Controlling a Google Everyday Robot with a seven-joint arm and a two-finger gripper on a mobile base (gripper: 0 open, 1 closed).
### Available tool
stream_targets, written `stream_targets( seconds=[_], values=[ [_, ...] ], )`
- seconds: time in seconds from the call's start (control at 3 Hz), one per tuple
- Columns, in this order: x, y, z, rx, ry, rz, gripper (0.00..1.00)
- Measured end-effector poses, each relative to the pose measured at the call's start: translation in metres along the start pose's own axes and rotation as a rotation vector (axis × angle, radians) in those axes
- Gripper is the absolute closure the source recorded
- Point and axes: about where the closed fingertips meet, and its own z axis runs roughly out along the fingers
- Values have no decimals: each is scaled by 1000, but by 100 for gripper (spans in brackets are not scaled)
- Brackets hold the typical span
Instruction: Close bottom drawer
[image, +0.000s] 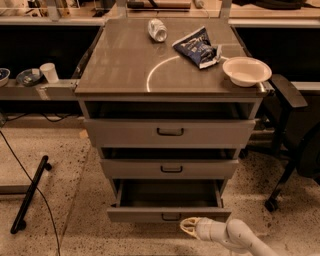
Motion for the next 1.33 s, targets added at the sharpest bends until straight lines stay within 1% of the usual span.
stream_targets(
  seconds=[0.33, 0.67, 1.0, 1.33],
  values=[
    [0, 0, 0, 0, 0, 0, 13],
    [0, 0, 0, 0, 0, 0, 0],
    [0, 0, 0, 0, 0, 0, 0],
    [-9, -8, 12, -25, 17, 11, 0]
  ],
)
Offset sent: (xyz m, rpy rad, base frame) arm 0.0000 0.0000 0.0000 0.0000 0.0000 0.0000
